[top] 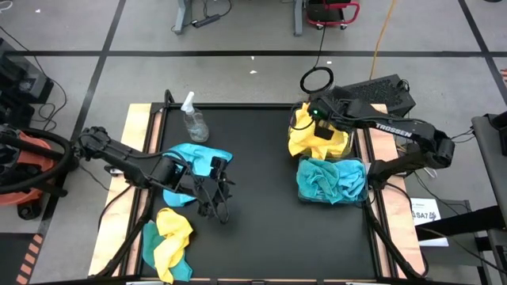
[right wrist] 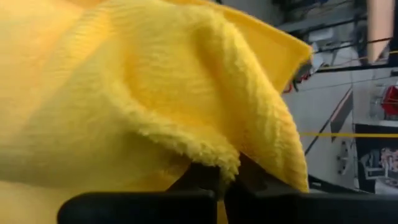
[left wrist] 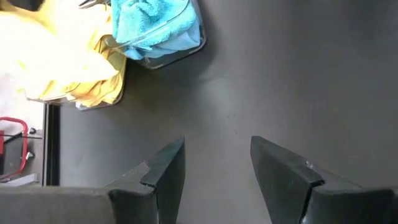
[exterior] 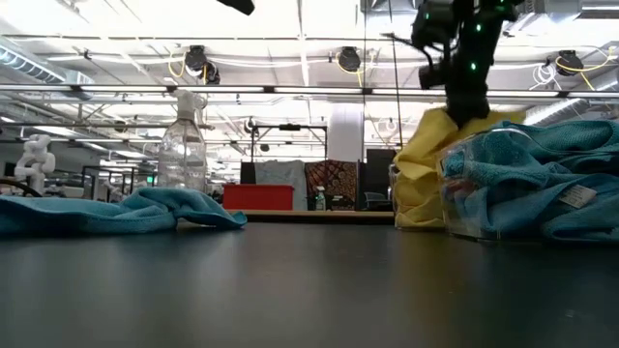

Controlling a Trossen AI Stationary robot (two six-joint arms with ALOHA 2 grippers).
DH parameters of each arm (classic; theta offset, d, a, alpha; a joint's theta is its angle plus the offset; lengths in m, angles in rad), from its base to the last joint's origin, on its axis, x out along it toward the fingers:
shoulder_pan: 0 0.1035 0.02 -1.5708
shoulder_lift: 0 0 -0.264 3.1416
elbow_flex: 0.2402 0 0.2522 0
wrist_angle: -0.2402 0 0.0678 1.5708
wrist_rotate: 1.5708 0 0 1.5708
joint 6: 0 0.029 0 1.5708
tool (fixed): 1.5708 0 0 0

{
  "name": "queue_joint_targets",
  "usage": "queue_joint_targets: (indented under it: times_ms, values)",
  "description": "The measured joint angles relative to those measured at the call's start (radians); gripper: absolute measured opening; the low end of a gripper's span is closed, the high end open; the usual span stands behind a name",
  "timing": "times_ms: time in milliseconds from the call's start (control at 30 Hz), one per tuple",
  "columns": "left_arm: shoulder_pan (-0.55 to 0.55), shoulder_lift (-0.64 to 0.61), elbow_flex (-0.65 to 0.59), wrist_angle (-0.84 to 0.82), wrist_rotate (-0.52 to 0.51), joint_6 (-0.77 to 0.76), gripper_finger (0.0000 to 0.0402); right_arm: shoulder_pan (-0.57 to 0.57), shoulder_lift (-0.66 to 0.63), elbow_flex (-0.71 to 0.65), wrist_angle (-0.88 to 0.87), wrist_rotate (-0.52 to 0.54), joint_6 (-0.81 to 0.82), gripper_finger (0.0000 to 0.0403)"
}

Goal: Sort microfiber towel by color & place in baskets
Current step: Put the yellow microfiber towel into the top transparent bin

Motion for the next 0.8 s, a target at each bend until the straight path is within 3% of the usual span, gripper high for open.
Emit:
queue_joint_targets:
  times_ms: [300,533,800]
  values:
    - [0.0,0.023,0.0,-0.011,0.019,-0.001,0.0187,-0.05,0.075,-0.183,0.077,-0.086,0.036,0.0]
    - [0.001,0.049,0.001,-0.014,0.029,0.0,0.0187,-0.13,0.108,-0.327,0.23,-0.252,0.057,0.0]
    - [0.003,0.052,0.0,-0.014,0.033,0.0,0.0187,-0.223,0.123,-0.369,0.269,-0.444,0.089,0.0]
